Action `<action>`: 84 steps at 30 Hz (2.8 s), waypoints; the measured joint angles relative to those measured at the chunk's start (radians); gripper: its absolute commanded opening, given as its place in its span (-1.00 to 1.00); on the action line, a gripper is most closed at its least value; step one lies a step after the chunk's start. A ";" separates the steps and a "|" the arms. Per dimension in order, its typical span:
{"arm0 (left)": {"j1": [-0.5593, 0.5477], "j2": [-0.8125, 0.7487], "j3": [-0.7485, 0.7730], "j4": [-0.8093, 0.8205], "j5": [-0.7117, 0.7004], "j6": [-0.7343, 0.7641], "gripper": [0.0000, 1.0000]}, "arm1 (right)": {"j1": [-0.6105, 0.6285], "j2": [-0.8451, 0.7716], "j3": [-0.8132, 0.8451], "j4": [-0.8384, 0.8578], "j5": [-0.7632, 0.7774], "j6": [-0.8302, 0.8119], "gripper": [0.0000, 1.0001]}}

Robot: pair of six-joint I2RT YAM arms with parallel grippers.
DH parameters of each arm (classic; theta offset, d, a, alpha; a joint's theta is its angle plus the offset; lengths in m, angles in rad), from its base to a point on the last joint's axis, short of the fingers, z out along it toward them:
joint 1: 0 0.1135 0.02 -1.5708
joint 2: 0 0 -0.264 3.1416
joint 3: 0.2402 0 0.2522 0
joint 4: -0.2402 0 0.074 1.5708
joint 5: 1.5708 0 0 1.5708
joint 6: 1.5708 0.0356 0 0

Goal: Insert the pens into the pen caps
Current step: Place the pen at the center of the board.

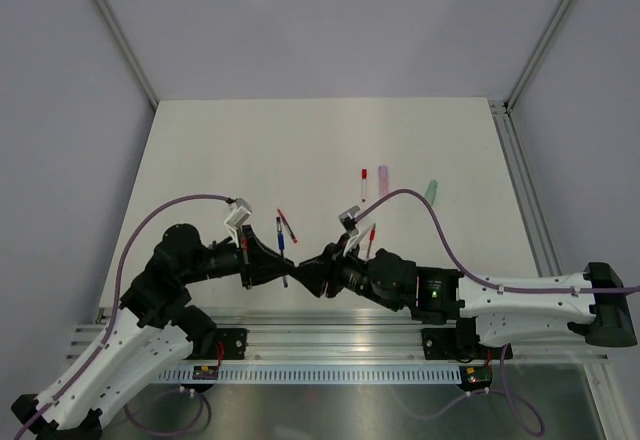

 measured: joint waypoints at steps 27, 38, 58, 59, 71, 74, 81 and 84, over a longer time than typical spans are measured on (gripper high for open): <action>0.011 -0.076 -0.174 0.259 -0.064 -0.130 -1.00 | -0.145 0.125 0.196 -0.130 -0.084 -0.133 -0.25; 0.014 -0.075 -0.185 0.258 -0.072 -0.136 -1.00 | -0.157 0.143 0.200 -0.110 -0.137 -0.128 -0.28; 0.012 -0.081 -0.166 0.186 -0.089 -0.098 0.42 | -0.245 0.183 0.202 -0.111 -0.241 -0.104 -1.00; 0.011 -0.081 -0.148 0.138 -0.099 -0.085 0.52 | -0.278 0.187 0.204 -0.120 -0.241 -0.104 -1.00; 0.011 -0.180 0.043 -0.209 -0.289 0.108 0.98 | -0.607 0.586 0.405 -0.307 -0.258 -0.138 -0.96; 0.013 -0.190 0.043 -0.238 -0.324 0.116 0.98 | -0.642 0.731 0.515 -0.385 -0.258 -0.155 -0.94; 0.027 -0.246 0.043 -0.251 -0.352 0.124 0.98 | -0.694 0.983 0.733 -0.539 -0.258 -0.170 -0.88; 0.036 -0.248 0.043 -0.251 -0.352 0.127 0.98 | -0.709 1.056 0.803 -0.592 -0.257 -0.171 -0.84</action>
